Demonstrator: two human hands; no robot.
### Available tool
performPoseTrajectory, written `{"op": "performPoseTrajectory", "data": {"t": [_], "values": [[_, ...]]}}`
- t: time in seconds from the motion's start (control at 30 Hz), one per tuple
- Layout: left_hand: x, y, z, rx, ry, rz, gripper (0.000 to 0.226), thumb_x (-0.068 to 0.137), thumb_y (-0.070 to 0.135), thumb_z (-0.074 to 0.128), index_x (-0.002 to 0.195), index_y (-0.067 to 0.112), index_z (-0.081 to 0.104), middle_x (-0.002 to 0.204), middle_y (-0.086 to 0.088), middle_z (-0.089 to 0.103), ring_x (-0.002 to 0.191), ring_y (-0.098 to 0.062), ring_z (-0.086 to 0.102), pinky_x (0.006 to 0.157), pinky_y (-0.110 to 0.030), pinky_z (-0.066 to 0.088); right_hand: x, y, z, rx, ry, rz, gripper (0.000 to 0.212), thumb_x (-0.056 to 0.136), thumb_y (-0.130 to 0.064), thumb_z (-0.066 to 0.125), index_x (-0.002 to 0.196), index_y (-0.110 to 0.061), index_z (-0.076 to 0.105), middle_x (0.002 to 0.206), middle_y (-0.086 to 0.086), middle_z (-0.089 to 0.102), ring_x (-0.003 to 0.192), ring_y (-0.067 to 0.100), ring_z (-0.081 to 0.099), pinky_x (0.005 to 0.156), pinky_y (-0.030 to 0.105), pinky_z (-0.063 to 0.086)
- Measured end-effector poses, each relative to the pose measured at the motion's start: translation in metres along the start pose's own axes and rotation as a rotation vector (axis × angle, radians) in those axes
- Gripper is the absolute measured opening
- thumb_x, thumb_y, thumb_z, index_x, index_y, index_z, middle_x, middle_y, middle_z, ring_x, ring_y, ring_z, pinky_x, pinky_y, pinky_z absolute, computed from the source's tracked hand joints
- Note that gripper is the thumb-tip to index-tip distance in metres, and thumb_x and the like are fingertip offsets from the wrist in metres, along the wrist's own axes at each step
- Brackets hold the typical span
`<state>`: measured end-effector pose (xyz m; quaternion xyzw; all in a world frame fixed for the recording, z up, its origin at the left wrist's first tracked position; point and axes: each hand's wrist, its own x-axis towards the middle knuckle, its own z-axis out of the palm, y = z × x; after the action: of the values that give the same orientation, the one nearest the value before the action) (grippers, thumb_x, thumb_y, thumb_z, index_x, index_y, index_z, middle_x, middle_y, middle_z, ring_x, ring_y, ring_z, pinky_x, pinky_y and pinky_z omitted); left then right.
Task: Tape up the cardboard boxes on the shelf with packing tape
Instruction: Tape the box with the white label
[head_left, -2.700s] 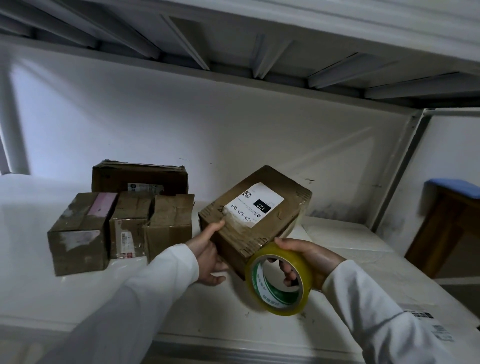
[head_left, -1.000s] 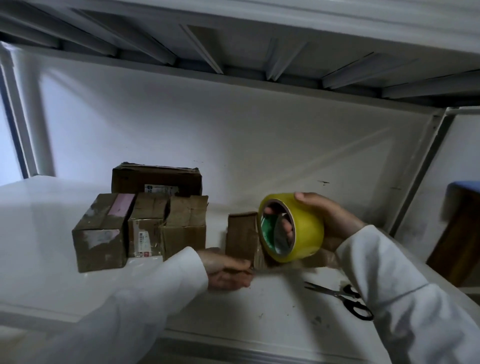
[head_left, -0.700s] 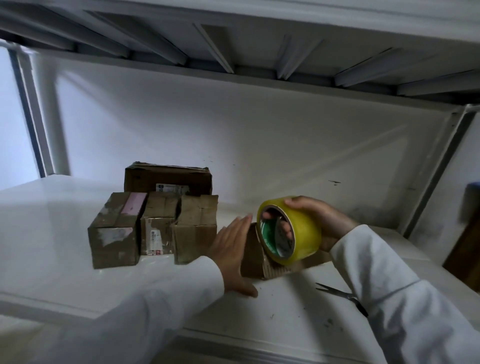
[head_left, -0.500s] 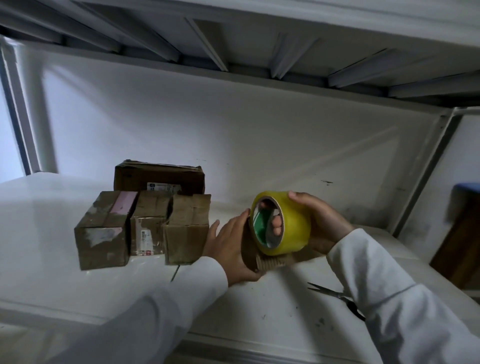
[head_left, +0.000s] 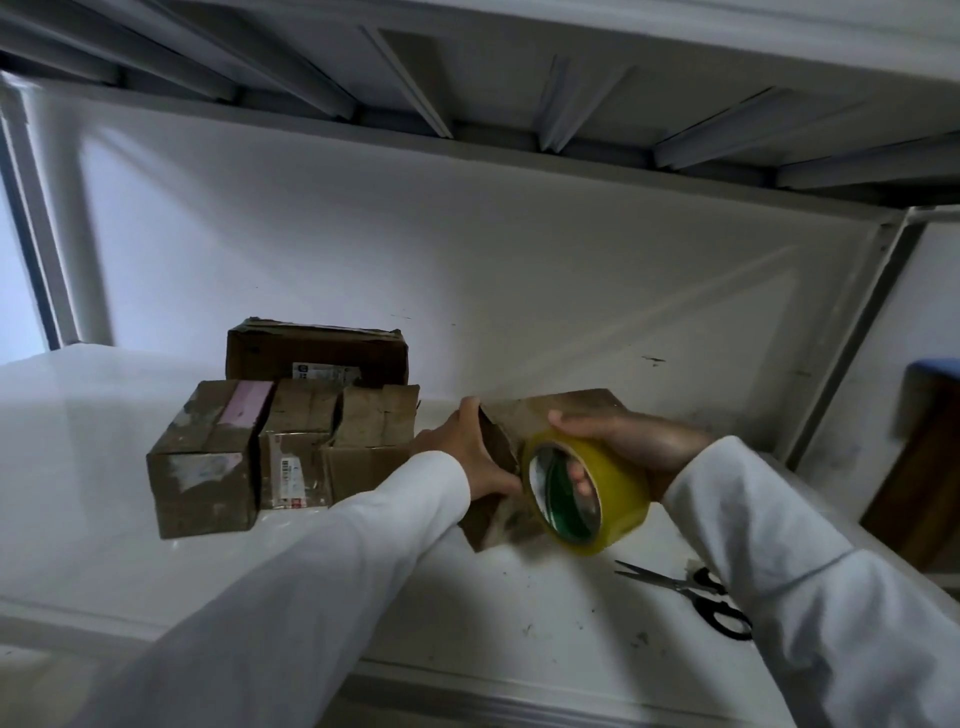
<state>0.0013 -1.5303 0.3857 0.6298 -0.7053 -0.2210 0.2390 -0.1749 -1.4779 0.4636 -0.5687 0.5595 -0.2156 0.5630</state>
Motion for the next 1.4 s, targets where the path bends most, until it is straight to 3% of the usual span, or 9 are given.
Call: {"op": "performPoseTrajectory", "data": {"t": [0.1,0.27,0.43,0.57,0.73,0.93,1.13,1.23,1.4], "values": [[0.0,-0.005,0.005,-0.1,-0.072,-0.076,0.113,0.034,0.07,0.077,0.127,0.029,0.026,0.12,0.003,0.054,0.106,-0.023,0.056,0.091,-0.044,0.05,0.006,0.022,0.008,-0.061,-0.006,0.115,0.04,0.087,-0.048,0.057,0.076,-0.009,0.062,0.058,0.002,0.064,0.049,0.013,0.06,0.058,0.026,0.05],[0.0,-0.005,0.009,-0.09,-0.054,-0.075,0.11,0.042,0.068,0.08,0.128,0.027,0.026,0.124,0.002,0.052,0.109,-0.022,0.056,0.092,-0.04,0.05,0.003,0.044,0.004,-0.018,-0.031,-0.026,0.044,0.086,-0.051,0.053,0.074,-0.01,0.061,0.059,0.003,0.064,0.052,0.013,0.061,0.061,0.025,0.051],[0.003,-0.005,0.01,-0.076,-0.056,-0.099,0.114,0.045,0.067,0.081,0.134,0.025,0.023,0.132,-0.001,0.049,0.116,-0.025,0.053,0.097,-0.042,0.047,-0.008,0.056,0.003,0.002,-0.067,-0.144,0.034,0.079,-0.041,0.068,0.092,-0.01,0.063,0.091,0.021,0.067,0.077,0.023,0.063,0.071,0.027,0.056],[0.007,-0.001,0.005,-0.05,-0.168,-0.126,0.118,0.057,0.049,0.086,0.141,0.017,0.009,0.141,-0.006,0.04,0.127,-0.028,0.043,0.107,-0.043,0.037,-0.003,0.055,0.002,-0.13,-0.029,-0.153,0.029,0.091,-0.033,0.056,0.074,-0.01,0.06,0.058,0.004,0.065,0.054,0.015,0.062,0.069,0.03,0.053],[0.007,-0.003,-0.036,0.184,-0.502,-0.172,0.129,0.065,0.046,0.081,0.149,0.018,-0.013,0.156,-0.007,0.018,0.143,-0.03,0.019,0.116,-0.038,0.021,0.012,0.08,0.008,-0.099,0.058,-0.189,0.026,0.085,-0.027,0.065,0.069,-0.007,0.062,0.053,0.006,0.064,0.048,0.017,0.06,0.069,0.031,0.053],[0.003,0.037,-0.033,0.041,-0.087,0.005,0.097,0.085,0.064,0.05,0.152,0.011,0.004,0.157,-0.009,0.019,0.142,-0.029,0.025,0.111,-0.035,0.028,0.019,0.085,0.008,-0.011,0.042,-0.148,0.039,0.054,-0.038,0.07,0.073,-0.005,0.064,0.057,0.009,0.064,0.048,0.019,0.061,0.057,0.026,0.052],[0.001,0.047,0.004,0.526,-0.196,0.044,0.12,0.069,0.078,0.056,0.151,0.013,-0.003,0.159,-0.01,0.004,0.145,-0.031,0.008,0.117,-0.051,0.007,0.031,0.109,0.023,0.012,0.114,-0.088,0.032,0.074,-0.038,0.07,0.09,-0.012,0.062,0.07,0.007,0.065,0.061,0.017,0.062,0.063,0.026,0.053],[0.006,0.045,0.003,0.501,-0.177,0.025,0.121,0.067,0.076,0.06,0.151,0.013,0.0,0.156,-0.011,0.013,0.142,-0.033,0.016,0.114,-0.049,0.02,0.039,0.11,0.026,-0.086,0.143,-0.028,0.053,0.067,-0.053,0.068,0.107,-0.018,0.06,0.09,0.009,0.069,0.083,0.024,0.065,0.084,0.035,0.055],[0.008,0.047,-0.01,0.32,-0.181,-0.063,0.111,0.07,0.071,0.064,0.151,0.013,0.012,0.152,-0.013,0.026,0.138,-0.033,0.027,0.107,-0.039,0.034,0.019,0.092,0.007,0.016,0.054,-0.119,0.021,0.084,-0.027,0.067,0.092,-0.009,0.063,0.063,0.005,0.066,0.055,0.016,0.063,0.058,0.026,0.053]]}}
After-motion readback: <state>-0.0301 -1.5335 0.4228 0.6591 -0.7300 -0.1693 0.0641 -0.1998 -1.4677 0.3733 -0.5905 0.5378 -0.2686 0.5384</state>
